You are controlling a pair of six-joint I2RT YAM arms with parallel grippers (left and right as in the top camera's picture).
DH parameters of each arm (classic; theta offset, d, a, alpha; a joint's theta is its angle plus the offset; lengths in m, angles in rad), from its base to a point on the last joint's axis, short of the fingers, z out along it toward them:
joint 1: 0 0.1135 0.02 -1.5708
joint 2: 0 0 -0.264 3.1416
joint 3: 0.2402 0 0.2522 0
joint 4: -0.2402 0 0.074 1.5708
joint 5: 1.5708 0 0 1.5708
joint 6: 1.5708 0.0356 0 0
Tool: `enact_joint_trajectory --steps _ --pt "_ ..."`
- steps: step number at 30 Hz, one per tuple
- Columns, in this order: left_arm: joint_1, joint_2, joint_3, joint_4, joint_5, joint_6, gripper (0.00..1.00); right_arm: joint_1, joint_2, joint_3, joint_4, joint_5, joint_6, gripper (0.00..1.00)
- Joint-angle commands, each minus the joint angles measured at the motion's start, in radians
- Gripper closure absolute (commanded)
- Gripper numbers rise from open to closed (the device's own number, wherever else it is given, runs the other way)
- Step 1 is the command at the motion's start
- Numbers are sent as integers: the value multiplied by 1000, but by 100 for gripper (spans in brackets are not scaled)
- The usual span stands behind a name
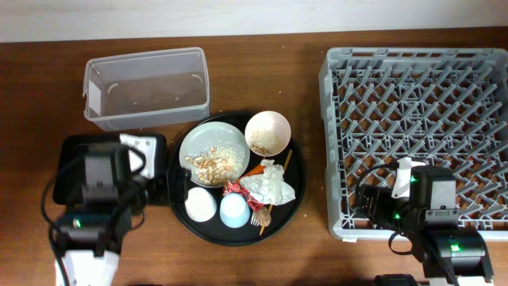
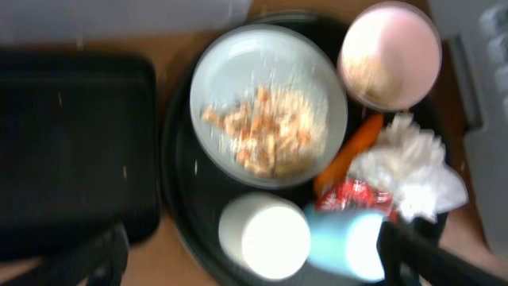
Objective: Sort waste into correct bins and load items into the dishwasher rack
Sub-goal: 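Move the left gripper toward the white tissue on the platter, then grasp the white tissue with the left gripper and drop it in the clear bin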
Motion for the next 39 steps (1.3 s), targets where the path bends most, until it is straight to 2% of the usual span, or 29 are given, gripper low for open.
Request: enact_joint_trajectory --steps 1,6,10,12,14,18,20,21,24,27,29,32,34,35,36,39 --pt "2 80 131 -39 29 60 1 5 -4 24 -4 33 49 2" --pt "-32 109 135 31 93 61 1 5 -4 24 -21 39 50 2" --pt "-292 294 169 39 -62 64 1 5 -4 67 -58 125 154 2" --pt "-389 390 180 85 -61 64 1 5 -4 90 -96 203 163 2" --pt "-478 484 181 163 -57 63 1 5 1 92 -149 300 253 2" --pt "-613 629 181 297 -57 60 1 5 2 92 -150 299 273 2" --pt "-665 695 181 377 -58 49 11 5 2 92 -153 299 273 2" --pt "-681 721 181 408 -58 37 19 5 2 92 -153 299 273 2" --pt "-689 776 181 431 -83 34 30 5 2 92 -152 299 273 2" --pt "-689 805 181 428 -95 34 36 5 2 92 -152 299 273 2" --pt "-689 805 181 423 -96 34 44 5 2 92 -152 299 273 2" --pt "-689 805 181 372 -96 34 67 5 2 92 -152 299 273 2" --pt "-689 805 181 352 -96 34 72 5 2 92 -152 299 273 2" --pt "-689 805 181 352 -96 34 77 5 2 92 -152 299 273 2" --pt "-689 805 181 352 -104 34 98 5 2 92 -152 299 273 2" --pt "-687 779 207 346 -122 34 99 5 2 92 -152 299 273 2"
